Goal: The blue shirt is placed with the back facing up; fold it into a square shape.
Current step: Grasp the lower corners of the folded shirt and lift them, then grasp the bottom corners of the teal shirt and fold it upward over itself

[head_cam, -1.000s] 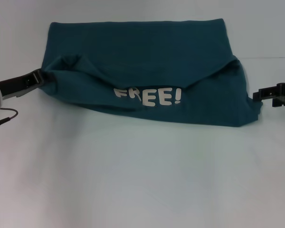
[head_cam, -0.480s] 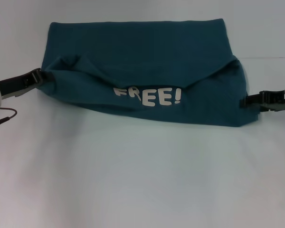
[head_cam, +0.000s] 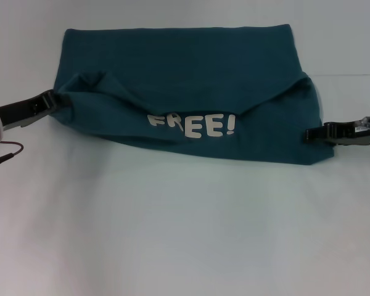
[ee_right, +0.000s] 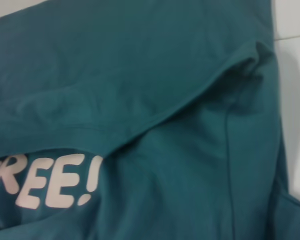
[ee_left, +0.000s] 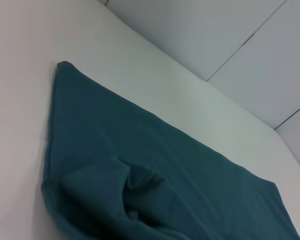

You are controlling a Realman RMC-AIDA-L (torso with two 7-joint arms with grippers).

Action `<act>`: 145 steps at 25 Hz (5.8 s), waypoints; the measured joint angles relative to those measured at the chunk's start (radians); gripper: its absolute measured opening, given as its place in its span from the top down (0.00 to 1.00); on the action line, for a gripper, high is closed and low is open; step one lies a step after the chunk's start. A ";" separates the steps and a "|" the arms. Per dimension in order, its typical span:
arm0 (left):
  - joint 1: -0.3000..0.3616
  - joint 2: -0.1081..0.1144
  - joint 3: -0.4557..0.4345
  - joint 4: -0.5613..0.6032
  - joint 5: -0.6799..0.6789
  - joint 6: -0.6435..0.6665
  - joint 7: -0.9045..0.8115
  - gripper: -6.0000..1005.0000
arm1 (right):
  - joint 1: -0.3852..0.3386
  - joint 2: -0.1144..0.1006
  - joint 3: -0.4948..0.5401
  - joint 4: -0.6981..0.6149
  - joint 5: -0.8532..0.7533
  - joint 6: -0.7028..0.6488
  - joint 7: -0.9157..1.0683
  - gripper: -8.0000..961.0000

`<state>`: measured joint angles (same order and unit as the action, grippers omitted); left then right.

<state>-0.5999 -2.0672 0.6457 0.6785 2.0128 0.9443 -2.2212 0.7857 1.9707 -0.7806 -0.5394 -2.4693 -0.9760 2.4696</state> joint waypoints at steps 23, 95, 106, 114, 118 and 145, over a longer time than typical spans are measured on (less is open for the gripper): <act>-0.002 -0.001 0.000 -0.004 -0.002 -0.001 0.000 0.98 | -0.008 -0.006 -0.005 0.010 0.014 0.007 -0.011 0.92; 0.022 -0.005 -0.014 -0.003 -0.004 0.011 -0.001 0.98 | -0.027 0.007 -0.021 -0.057 -0.037 -0.037 0.007 0.91; 0.064 0.005 -0.075 0.044 0.003 0.133 -0.001 0.98 | -0.154 -0.072 0.148 -0.160 0.231 -0.378 -0.137 0.93; 0.131 0.027 -0.097 0.157 0.079 0.395 -0.002 0.98 | -0.234 -0.104 0.192 -0.174 0.256 -0.528 -0.161 0.93; 0.167 0.047 -0.167 0.240 0.163 0.621 -0.010 0.98 | -0.267 -0.118 0.194 -0.177 0.220 -0.621 -0.155 0.93; 0.055 0.138 -0.435 0.304 0.515 1.044 -0.072 0.98 | -0.298 -0.145 0.480 -0.190 0.172 -0.887 -0.227 0.89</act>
<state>-0.5450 -1.9289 0.2105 0.9826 2.5282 1.9885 -2.2934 0.4880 1.8258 -0.3002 -0.7295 -2.2971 -1.8633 2.2424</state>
